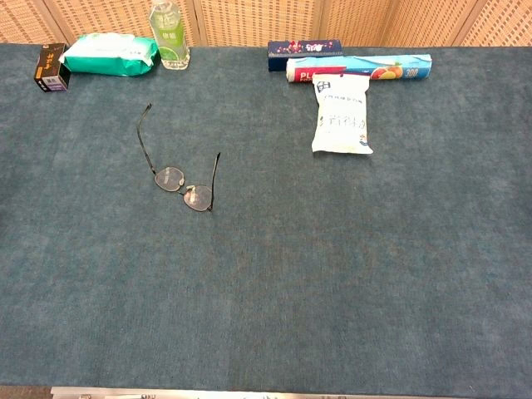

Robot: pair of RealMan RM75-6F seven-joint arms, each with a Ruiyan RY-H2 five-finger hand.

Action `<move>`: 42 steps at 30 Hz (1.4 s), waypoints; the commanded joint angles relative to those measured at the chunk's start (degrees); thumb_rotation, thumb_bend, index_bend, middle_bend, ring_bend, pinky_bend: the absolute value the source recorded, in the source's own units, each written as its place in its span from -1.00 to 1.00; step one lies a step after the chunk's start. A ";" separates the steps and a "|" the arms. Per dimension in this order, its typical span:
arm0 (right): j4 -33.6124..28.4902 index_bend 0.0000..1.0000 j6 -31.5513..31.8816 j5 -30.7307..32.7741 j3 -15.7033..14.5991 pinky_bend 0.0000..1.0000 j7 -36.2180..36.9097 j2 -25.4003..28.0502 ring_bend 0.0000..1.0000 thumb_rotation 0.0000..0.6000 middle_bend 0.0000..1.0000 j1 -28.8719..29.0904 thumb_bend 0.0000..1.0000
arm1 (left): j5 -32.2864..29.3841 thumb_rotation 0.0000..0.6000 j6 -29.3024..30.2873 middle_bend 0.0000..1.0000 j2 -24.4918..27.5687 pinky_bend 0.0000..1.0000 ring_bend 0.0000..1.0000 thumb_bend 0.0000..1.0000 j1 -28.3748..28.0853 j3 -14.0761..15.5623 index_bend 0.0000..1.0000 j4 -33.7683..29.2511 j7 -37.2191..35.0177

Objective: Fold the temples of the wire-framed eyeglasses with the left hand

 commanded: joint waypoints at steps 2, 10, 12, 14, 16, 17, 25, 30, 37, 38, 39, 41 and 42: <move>-0.15 -0.06 -0.34 -0.04 -0.12 -0.17 0.16 -0.09 -0.54 1.00 -0.26 0.14 -0.07 | -0.42 1.00 -0.05 -0.39 0.12 -0.34 -0.64 -0.87 0.13 -0.06 -0.36 0.03 -0.02; -0.15 -0.06 -1.16 -0.45 -0.38 -0.17 1.05 -0.04 -0.54 1.00 -0.26 0.65 -0.07 | 0.44 1.00 0.96 -0.39 -0.24 -0.33 -0.64 -0.87 0.55 0.25 -0.37 -0.15 -0.05; 0.06 -0.06 -1.38 0.18 -0.11 -0.17 1.28 -0.06 -0.54 1.00 -0.26 0.74 -0.07 | 0.13 1.00 0.24 -0.39 -0.63 -0.33 -0.64 -0.87 0.39 0.40 -0.37 0.35 0.03; 0.08 -0.06 -1.53 0.63 0.03 -0.17 1.49 0.06 -0.54 1.00 -0.26 0.75 -0.07 | -0.05 1.00 -0.26 -0.40 -1.12 -0.33 -0.64 -0.87 0.27 0.59 -0.37 0.74 0.48; -0.35 -0.06 -1.10 0.24 -0.07 -0.17 1.39 0.29 -0.54 1.00 -0.26 0.62 -0.07 | 0.40 1.00 -0.47 -0.40 -1.52 -0.32 -0.64 -0.87 0.13 0.87 -0.37 0.93 0.75; -0.56 -0.06 -0.69 -0.23 -0.14 -0.17 1.41 0.38 -0.54 1.00 -0.26 0.54 -0.07 | 0.71 1.00 -0.44 -0.40 -1.69 -0.32 -0.64 -0.87 0.07 0.96 -0.36 1.01 0.83; -1.27 -0.06 1.76 -0.97 0.35 -0.17 1.61 0.99 -0.54 1.00 -0.26 -0.14 -0.07 | 1.16 1.00 -1.55 -0.41 -3.12 -0.30 -0.64 -0.87 -0.59 1.09 -0.37 3.04 -0.92; -1.35 -0.06 2.23 -1.18 0.41 -0.17 1.37 1.01 -0.54 1.00 -0.26 -0.27 -0.07 | 2.72 1.00 -0.85 -0.44 -3.98 -0.30 -0.65 -0.87 -1.02 0.89 -0.36 3.90 -3.04; -1.41 -0.06 2.62 -1.49 0.38 -0.17 0.96 0.84 -0.54 1.00 -0.26 -0.38 -0.07 | 5.40 1.00 0.05 -0.54 -3.52 -0.30 -0.72 -0.87 -2.73 -0.52 -0.42 1.19 -7.56; -1.37 -0.06 2.63 -1.46 0.40 -0.17 0.93 0.81 -0.54 1.00 -0.26 -0.38 -0.07 | 6.16 1.00 -0.34 -0.55 -3.13 -0.30 -0.72 -0.87 -3.29 -0.54 -0.46 0.66 -8.39; -1.34 -0.06 2.62 -1.40 0.44 -0.17 0.90 0.78 -0.54 1.00 -0.26 -0.37 -0.07 | 6.75 1.00 -0.88 -0.56 -2.71 -0.30 -0.73 -0.87 -3.87 -0.56 -0.54 0.12 -9.14; -1.29 -0.06 2.57 -1.29 0.47 -0.17 0.84 0.76 -0.54 1.00 -0.26 -0.36 -0.07 | 7.80 1.00 -2.27 -0.59 -1.95 -0.30 -0.73 -0.87 -5.33 -0.76 -0.71 -0.98 -10.40; -1.26 -0.06 2.56 -1.27 0.49 -0.17 0.85 0.75 -0.54 1.00 -0.26 -0.36 -0.07 | 8.14 1.00 -2.92 -0.61 -1.76 -0.31 -0.73 -0.87 -6.01 -0.91 -0.78 -1.22 -10.92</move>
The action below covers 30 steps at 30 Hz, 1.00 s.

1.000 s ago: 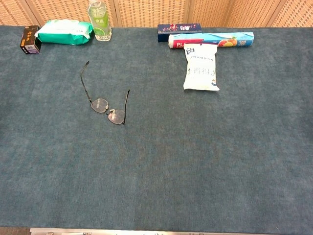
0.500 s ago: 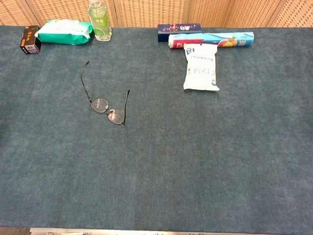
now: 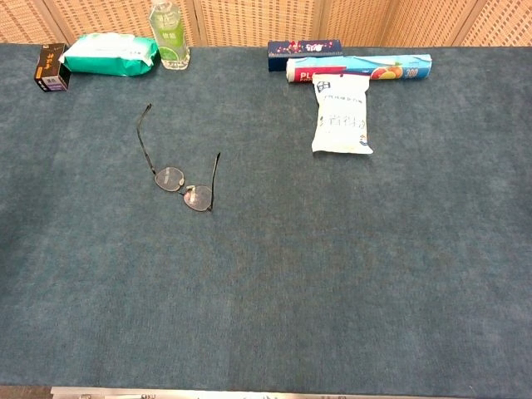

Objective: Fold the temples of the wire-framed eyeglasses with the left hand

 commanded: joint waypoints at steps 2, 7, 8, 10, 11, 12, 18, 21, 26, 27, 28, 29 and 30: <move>0.08 -0.06 -0.03 0.05 0.04 -0.17 0.09 0.01 -0.54 1.00 -0.26 0.01 -0.07 | 1.49 1.00 -3.68 -0.64 1.20 -0.34 -0.73 -0.87 -3.45 -0.70 -0.84 -1.27 -2.71; 0.20 -0.06 -0.07 0.39 0.28 -0.17 0.19 0.11 -0.54 1.00 -0.26 0.06 -0.07 | -1.88 1.00 -9.43 -0.80 0.74 -0.45 -0.74 -0.87 -7.26 -2.44 -0.83 -0.04 -2.32; 0.25 -0.06 -0.11 0.49 0.35 -0.17 0.20 0.11 -0.54 1.00 -0.26 0.09 -0.07 | -2.52 1.00 -10.22 -0.83 0.45 -0.46 -0.76 -0.87 -7.83 -2.75 -0.83 0.22 -1.99; 0.44 -0.06 -0.22 0.75 0.51 -0.17 0.23 0.09 -0.54 1.00 -0.26 0.17 -0.07 | -3.64 1.00 -11.74 -0.94 -0.23 -0.49 -0.81 -0.87 -8.95 -3.23 -0.83 0.77 -1.87; 0.53 -0.06 -0.29 0.88 0.57 -0.17 0.24 0.07 -0.54 1.00 -0.26 0.20 -0.07 | -3.91 1.00 -12.47 -0.96 -0.41 -0.51 -0.83 -0.87 -9.44 -3.31 -0.83 0.95 -2.05; 0.65 -0.06 -0.41 1.00 0.61 -0.17 0.26 0.06 -0.54 1.00 -0.26 0.25 -0.07 | -4.13 1.00 -13.31 -0.98 -0.49 -0.52 -0.86 -0.87 -9.95 -3.32 -0.83 1.09 -2.40; 1.02 -0.06 -0.98 1.59 0.73 -0.17 0.42 -0.08 -0.54 1.00 -0.26 0.43 -0.07 | -5.15 1.00 -22.40 -1.00 0.57 -0.71 -1.00 -0.87 -14.73 -2.70 -0.74 2.40 -6.03; 1.00 -0.06 -0.99 1.77 0.82 -0.17 0.47 -0.07 -0.54 1.00 -0.26 0.44 -0.07 | -5.19 1.00 -28.13 -1.00 2.27 -0.77 -1.00 -0.87 -17.40 -1.88 -0.73 2.44 -9.24; 0.86 -0.06 -0.93 1.83 0.89 -0.17 0.53 0.06 -0.54 1.00 -0.26 0.44 -0.06 | -4.52 1.00 -35.44 -1.00 4.79 -0.78 -1.00 -0.29 -21.12 -0.81 -0.74 1.81 -17.03; 0.86 -0.06 -0.93 1.83 0.89 -0.17 0.56 0.08 -0.54 1.00 -0.26 0.44 -0.07 | -4.37 1.00 -36.47 -1.00 5.18 -0.78 -1.00 -0.09 -21.69 -0.71 -0.75 1.65 -18.79; 0.86 -0.06 -0.92 1.83 0.90 -0.17 0.57 0.10 -0.54 1.00 -0.26 0.44 -0.07 | -4.18 1.00 -37.43 -1.00 5.54 -0.78 -1.00 0.10 -22.25 -0.62 -0.75 1.54 -20.60; 0.85 -0.06 -0.93 1.84 0.90 -0.17 0.58 0.11 -0.54 1.00 -0.26 0.44 -0.07 | -3.89 1.00 -38.51 -1.00 5.97 -0.78 -1.00 0.22 -22.95 -0.54 -0.76 1.48 -22.97; 0.85 -0.06 -0.94 1.86 0.89 -0.17 0.60 0.13 -0.54 1.00 -0.26 0.44 -0.07 | -3.63 1.00 -39.17 -1.00 6.23 -0.78 -1.00 0.32 -23.44 -0.51 -0.76 1.49 -24.72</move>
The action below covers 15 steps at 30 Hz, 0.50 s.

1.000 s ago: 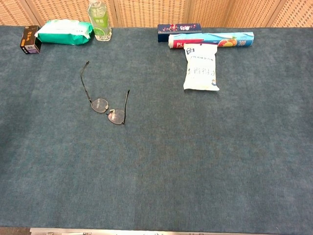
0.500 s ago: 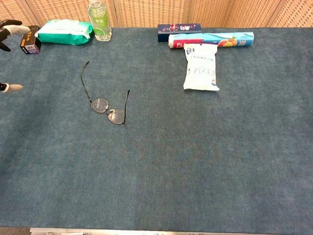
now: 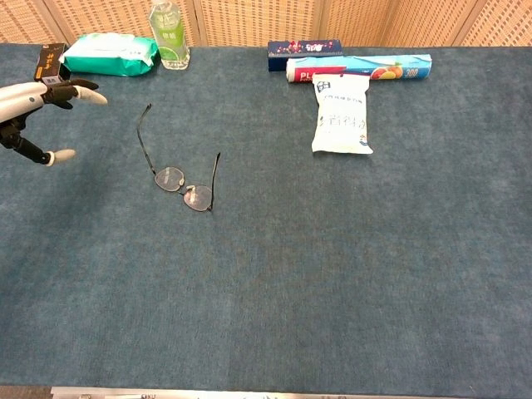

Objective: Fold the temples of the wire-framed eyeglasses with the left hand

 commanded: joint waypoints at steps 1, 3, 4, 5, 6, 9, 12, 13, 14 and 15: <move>-0.02 -0.06 -0.03 0.03 0.00 -0.17 0.04 0.03 -0.54 1.00 -0.26 0.00 -0.07 | 1.21 1.00 -4.94 -1.00 2.27 -0.78 -1.00 0.43 -3.57 0.70 -0.77 -0.32 -9.21; -0.03 -0.06 -0.07 0.08 0.01 -0.17 0.05 0.05 -0.54 1.00 -0.26 0.02 -0.07 | 1.93 1.00 -5.76 -1.00 2.65 -0.78 -0.99 0.53 -4.42 0.77 -0.77 -0.19 -12.74; -0.03 -0.06 -0.09 0.09 0.01 -0.17 0.06 0.04 -0.54 1.00 -0.26 0.03 -0.07 | 2.36 1.00 -6.03 -0.99 2.85 -0.78 -0.97 0.59 -4.80 0.83 -0.78 -0.10 -14.43; -0.03 -0.06 -0.12 0.10 0.00 -0.17 0.08 0.05 -0.54 1.00 -0.26 0.04 -0.07 | 3.00 1.00 -6.33 -0.98 3.10 -0.77 -0.97 0.61 -5.29 0.97 -0.78 0.02 -16.51; -0.05 -0.06 -0.12 0.09 0.00 -0.17 0.09 0.05 -0.54 1.00 -0.26 0.04 -0.07 | 3.46 1.00 -6.50 -0.97 3.24 -0.77 -0.96 0.64 -5.63 1.10 -0.78 0.11 -18.02; -0.05 -0.06 -0.13 0.09 -0.03 -0.17 0.13 0.07 -0.54 1.00 -0.26 0.03 -0.07 | 4.96 1.00 -7.10 -0.94 3.70 -0.73 -0.94 0.71 -6.76 1.71 -0.78 0.31 -22.83; -0.06 -0.06 -0.08 0.06 -0.07 -0.17 0.14 0.04 -0.54 1.00 -0.26 -0.01 -0.07 | 6.14 1.00 -7.23 -0.92 3.87 -0.69 -0.92 0.77 -7.70 2.32 -0.78 0.62 -27.54; -0.07 -0.06 -0.08 0.06 -0.05 -0.17 0.12 0.05 -0.54 1.00 -0.26 0.01 -0.07 | 6.44 1.00 -7.30 -0.92 3.94 -0.66 -0.92 0.79 -7.98 2.52 -0.78 0.49 -29.70; -0.09 -0.06 -0.10 0.06 -0.05 -0.17 0.12 0.05 -0.54 1.00 -0.26 0.02 -0.07 | 6.96 1.00 -7.36 -0.92 4.11 -0.64 -0.91 0.80 -8.32 2.77 -0.78 0.43 -32.08; -0.11 -0.06 -0.11 0.06 -0.06 -0.17 0.12 0.06 -0.54 1.00 -0.26 0.02 -0.07 | 7.32 1.00 -7.32 -0.91 4.19 -0.62 -0.91 0.81 -8.54 2.94 -0.77 0.41 -33.84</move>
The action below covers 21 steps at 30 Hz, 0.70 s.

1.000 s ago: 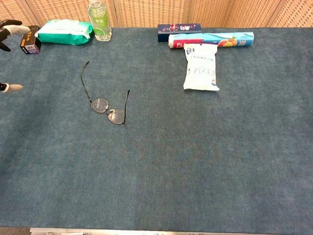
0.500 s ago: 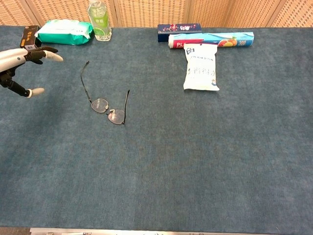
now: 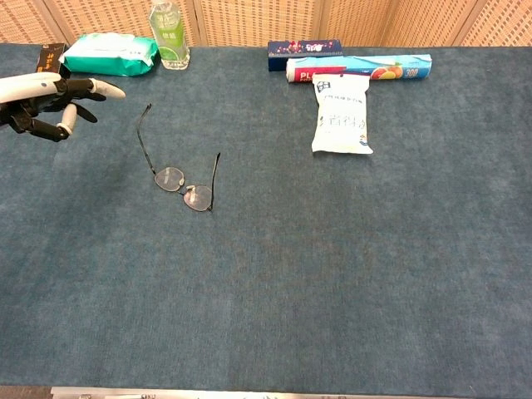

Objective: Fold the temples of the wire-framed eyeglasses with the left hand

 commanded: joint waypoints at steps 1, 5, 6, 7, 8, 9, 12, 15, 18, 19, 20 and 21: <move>-0.03 -0.06 -0.02 -0.01 -0.02 -0.17 0.00 0.01 -0.54 1.00 -0.26 0.01 -0.07 | 2.56 1.00 -0.35 -0.91 0.69 -0.60 -0.91 0.83 -1.84 1.24 -0.77 0.23 -8.88; -0.10 -0.06 -0.04 -0.12 -0.12 -0.17 -0.06 0.01 -0.54 1.00 -0.26 -0.01 -0.07 | 6.45 1.00 1.53 -0.90 0.09 -0.57 -0.90 0.84 -3.67 2.76 -0.76 3.05 -19.62; -0.12 -0.06 -0.01 -0.12 -0.10 -0.17 -0.06 0.01 -0.54 1.00 -0.26 -0.01 -0.07 | 7.15 1.00 2.03 -0.90 -0.17 -0.57 -0.90 0.84 -4.00 3.13 -0.76 3.76 -21.09; -0.13 -0.06 0.03 -0.12 -0.08 -0.17 -0.06 0.02 -0.54 1.00 -0.26 -0.01 -0.07 | 7.73 1.00 2.49 -0.89 -0.45 -0.57 -0.90 0.84 -4.31 3.50 -0.75 4.41 -22.48; -0.14 -0.06 0.05 -0.08 -0.05 -0.17 -0.06 0.03 -0.54 1.00 -0.26 -0.02 -0.07 | 8.36 1.00 3.11 -0.89 -0.85 -0.57 -0.89 0.84 -4.71 3.96 -0.75 5.21 -24.24; -0.14 -0.06 0.05 -0.06 -0.04 -0.17 -0.08 0.03 -0.54 1.00 -0.26 -0.01 -0.07 | 8.75 1.00 3.62 -0.88 -1.17 -0.57 -0.89 0.84 -4.97 4.27 -0.75 5.79 -25.45; -0.08 -0.06 -0.05 0.06 -0.04 -0.17 -0.13 0.01 -0.54 1.00 -0.26 -0.01 -0.07 | 9.69 1.00 5.39 -0.87 -2.36 -0.57 -0.88 0.84 -5.62 5.23 -0.74 7.68 -29.13; 0.03 -0.06 -0.22 0.25 0.00 -0.17 -0.14 -0.05 -0.54 1.00 -0.26 0.05 -0.07 | 10.32 1.00 6.65 -0.86 -3.72 -0.57 -0.87 0.84 -6.29 6.17 -0.72 9.69 -31.93; 0.07 -0.06 -0.40 0.43 0.03 -0.17 -0.12 -0.05 -0.54 1.00 -0.26 0.10 -0.07 | 10.54 1.00 7.23 -0.86 -5.09 -0.57 -0.87 0.84 -7.00 6.98 -0.71 11.63 -33.45; 0.07 -0.06 -0.42 0.45 0.04 -0.17 -0.11 -0.05 -0.54 1.00 -0.26 0.11 -0.07 | 10.56 1.00 7.31 -0.86 -5.44 -0.57 -0.87 0.84 -7.22 7.23 -0.71 12.12 -33.81; 0.03 -0.06 -0.39 0.44 0.04 -0.17 -0.08 -0.03 -0.54 1.00 -0.26 0.10 -0.07 | 10.55 1.00 7.40 -0.86 -5.87 -0.57 -0.87 0.84 -7.48 7.53 -0.71 12.74 -34.26; 0.01 -0.06 -0.39 0.42 0.03 -0.17 -0.06 0.00 -0.54 1.00 -0.26 0.10 -0.07 | 10.48 1.00 7.46 -0.85 -6.19 -0.57 -0.87 0.84 -7.66 7.74 -0.71 13.20 -34.54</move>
